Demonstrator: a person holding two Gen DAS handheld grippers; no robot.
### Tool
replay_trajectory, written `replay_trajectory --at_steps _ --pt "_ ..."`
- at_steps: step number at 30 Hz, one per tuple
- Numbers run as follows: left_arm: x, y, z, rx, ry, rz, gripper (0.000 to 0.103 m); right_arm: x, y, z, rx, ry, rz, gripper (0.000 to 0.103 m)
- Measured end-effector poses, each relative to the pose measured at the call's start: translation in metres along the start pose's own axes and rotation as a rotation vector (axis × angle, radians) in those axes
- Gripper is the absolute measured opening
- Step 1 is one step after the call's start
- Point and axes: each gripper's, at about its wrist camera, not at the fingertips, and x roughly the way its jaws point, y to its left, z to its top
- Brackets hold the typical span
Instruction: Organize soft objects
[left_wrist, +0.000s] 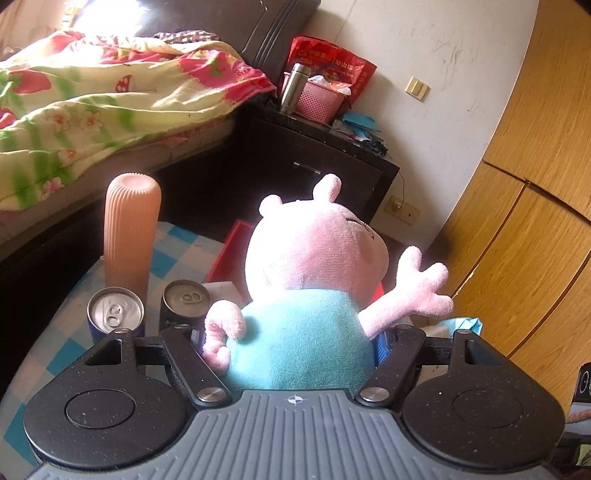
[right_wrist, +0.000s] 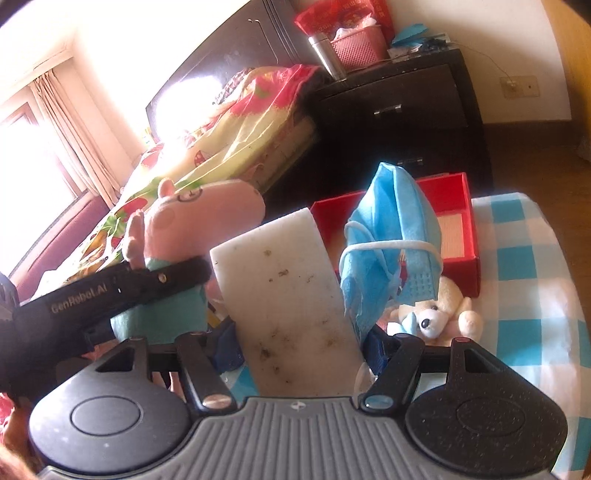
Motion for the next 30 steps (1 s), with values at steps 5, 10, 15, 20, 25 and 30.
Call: replay_trajectory --at_steps 5,10,15,20,25,30 --pt "0.006 0.004 -0.006 -0.001 0.038 -0.004 0.073 0.028 -0.015 -0.025 -0.009 0.112 -0.047 0.045" --pt "0.004 0.005 -0.007 0.005 0.044 -0.027 0.073 0.061 -0.031 -0.051 -0.019 0.289 -0.12 0.06" --pt "0.0 0.008 -0.007 0.01 0.042 -0.04 0.073 0.041 -0.046 -0.066 -0.002 0.375 -0.194 0.076" --pt "0.001 0.009 -0.009 -0.004 0.059 -0.056 0.073 0.021 -0.02 -0.062 -0.2 0.332 -0.264 0.078" --pt "-0.001 0.007 -0.011 0.014 0.06 -0.061 0.073 0.049 0.006 -0.042 -0.436 0.291 -0.267 0.077" --pt "0.003 0.011 -0.013 0.021 0.076 -0.061 0.072 0.082 -0.024 -0.04 -0.22 0.366 -0.182 0.008"
